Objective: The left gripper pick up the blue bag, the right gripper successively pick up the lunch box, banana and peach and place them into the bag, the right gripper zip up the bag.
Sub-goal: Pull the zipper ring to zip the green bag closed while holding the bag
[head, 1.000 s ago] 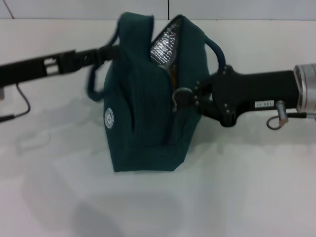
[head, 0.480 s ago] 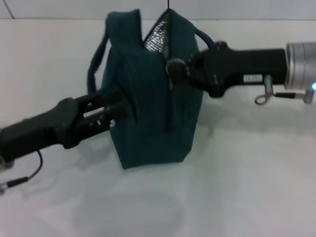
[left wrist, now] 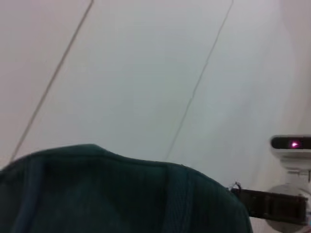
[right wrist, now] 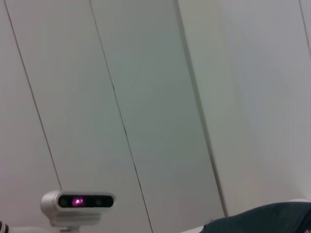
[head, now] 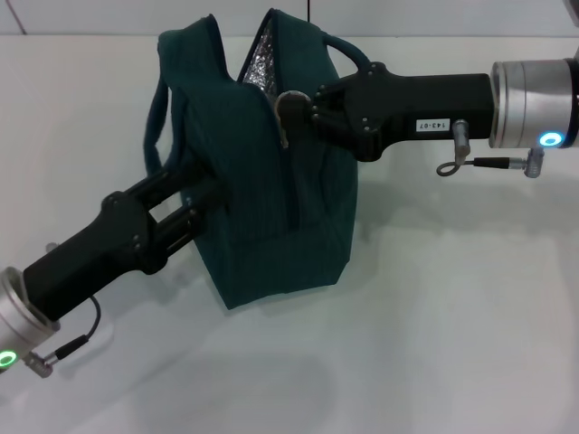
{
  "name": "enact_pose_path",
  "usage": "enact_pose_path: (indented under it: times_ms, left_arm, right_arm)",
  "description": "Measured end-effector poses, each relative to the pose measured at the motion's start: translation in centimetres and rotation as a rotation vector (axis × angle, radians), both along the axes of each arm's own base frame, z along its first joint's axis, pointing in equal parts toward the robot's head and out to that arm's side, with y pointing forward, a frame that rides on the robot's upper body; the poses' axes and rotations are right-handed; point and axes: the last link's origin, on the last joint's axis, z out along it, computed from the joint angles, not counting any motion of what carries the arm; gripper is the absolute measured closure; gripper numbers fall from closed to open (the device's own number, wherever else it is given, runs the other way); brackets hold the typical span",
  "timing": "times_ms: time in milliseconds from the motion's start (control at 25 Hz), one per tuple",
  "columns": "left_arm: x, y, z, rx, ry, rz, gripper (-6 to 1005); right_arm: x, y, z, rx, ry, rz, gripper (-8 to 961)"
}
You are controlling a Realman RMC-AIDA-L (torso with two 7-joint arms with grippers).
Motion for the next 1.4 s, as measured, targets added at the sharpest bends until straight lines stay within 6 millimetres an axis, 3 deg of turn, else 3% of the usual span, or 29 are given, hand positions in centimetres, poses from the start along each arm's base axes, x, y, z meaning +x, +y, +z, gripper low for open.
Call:
enact_pose_path:
  times_ms: [560,880,1400]
  left_arm:
    - [0.3,-1.3,-2.3,0.080,0.043,-0.021,438]
    - [1.0,-0.5,-4.5,0.136,0.092,0.016,483]
    - [1.1,-0.5,-4.8,0.162,0.122,0.004,556]
  right_arm:
    - [-0.6,0.1,-0.2,-0.001,0.003,0.011,930]
    - [-0.5,0.0,-0.4,-0.009,0.002,0.009,929]
    - [0.2,0.1,-0.5,-0.001,-0.002,-0.026,928]
